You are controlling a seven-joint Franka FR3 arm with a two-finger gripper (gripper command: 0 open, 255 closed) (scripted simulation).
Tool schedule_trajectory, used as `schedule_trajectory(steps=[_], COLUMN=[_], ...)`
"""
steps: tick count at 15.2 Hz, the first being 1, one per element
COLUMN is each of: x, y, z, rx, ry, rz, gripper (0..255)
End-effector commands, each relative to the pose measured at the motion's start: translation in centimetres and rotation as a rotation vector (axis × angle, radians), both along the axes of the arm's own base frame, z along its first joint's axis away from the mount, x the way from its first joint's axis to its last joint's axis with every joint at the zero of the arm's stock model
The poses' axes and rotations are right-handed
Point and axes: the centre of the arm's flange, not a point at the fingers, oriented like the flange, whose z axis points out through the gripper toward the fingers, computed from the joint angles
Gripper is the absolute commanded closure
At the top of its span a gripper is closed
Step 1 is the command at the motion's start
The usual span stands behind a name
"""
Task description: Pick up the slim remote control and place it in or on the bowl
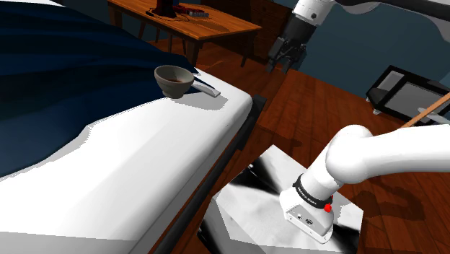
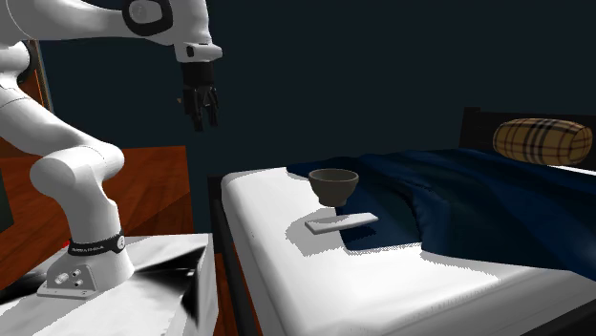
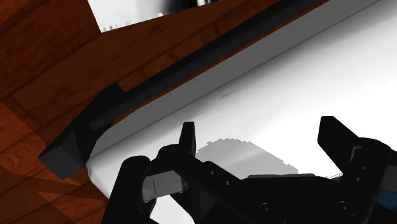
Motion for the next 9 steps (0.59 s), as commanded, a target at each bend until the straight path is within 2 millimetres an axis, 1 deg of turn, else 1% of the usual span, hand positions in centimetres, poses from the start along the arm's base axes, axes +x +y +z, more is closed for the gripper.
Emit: schedule_trajectory(steps=[1, 9], x=[0.0, 9.2], y=[0.0, -2.2], z=[0.0, -5.2], rx=[0.000, -0.020], ry=[0.000, 0.016], rz=[0.000, 0.111], gripper=[0, 0])
